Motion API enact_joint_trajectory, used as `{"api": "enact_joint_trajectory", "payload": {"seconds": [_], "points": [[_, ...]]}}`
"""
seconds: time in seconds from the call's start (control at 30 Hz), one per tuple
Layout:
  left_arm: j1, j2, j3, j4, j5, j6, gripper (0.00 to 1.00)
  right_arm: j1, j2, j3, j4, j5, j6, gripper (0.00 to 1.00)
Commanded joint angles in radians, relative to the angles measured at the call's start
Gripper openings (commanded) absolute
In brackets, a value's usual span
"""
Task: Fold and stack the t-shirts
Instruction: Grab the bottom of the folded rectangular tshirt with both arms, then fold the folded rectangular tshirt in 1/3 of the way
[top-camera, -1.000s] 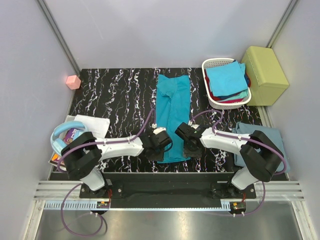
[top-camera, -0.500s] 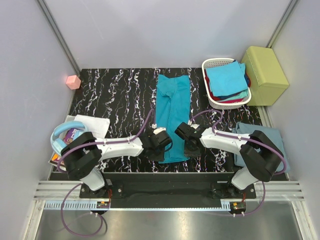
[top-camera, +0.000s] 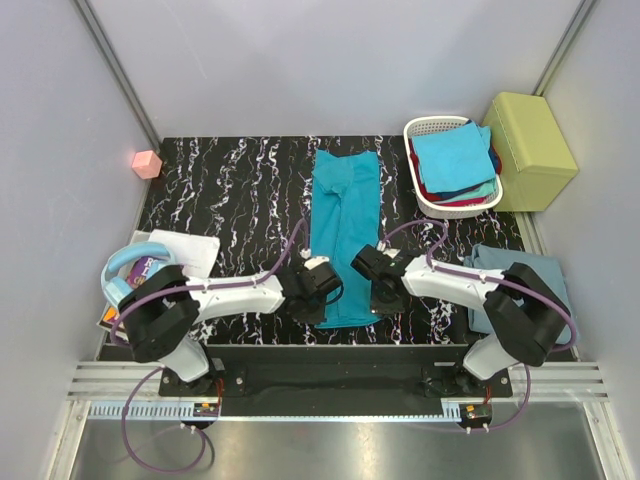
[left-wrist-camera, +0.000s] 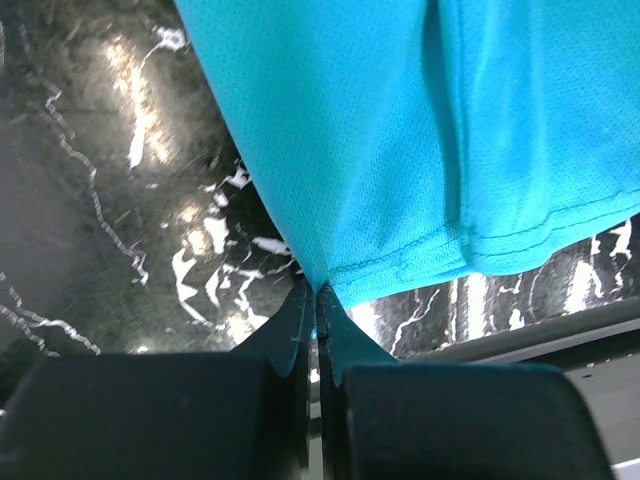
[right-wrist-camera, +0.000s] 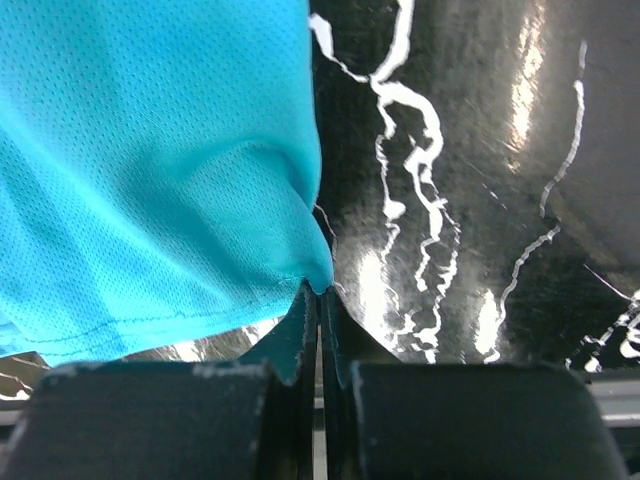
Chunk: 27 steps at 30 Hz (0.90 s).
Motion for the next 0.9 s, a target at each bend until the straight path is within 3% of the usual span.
{"api": "enact_joint_trajectory", "payload": {"seconds": [0.0,0.4,0.87], "points": [[-0.004,-0.067,0.026,-0.061,-0.015,0.003,0.0,0.0,-0.086,0.008,-0.079,0.021,0.022,0.0],[-0.005,-0.185,0.173,-0.216,-0.114,0.015,0.0,0.003,-0.204,0.146,-0.217,0.07,-0.001,0.0],[-0.042,-0.343,0.105,-0.305,-0.1,-0.072,0.0,0.048,-0.338,0.115,-0.326,0.046,0.077,0.0]]}}
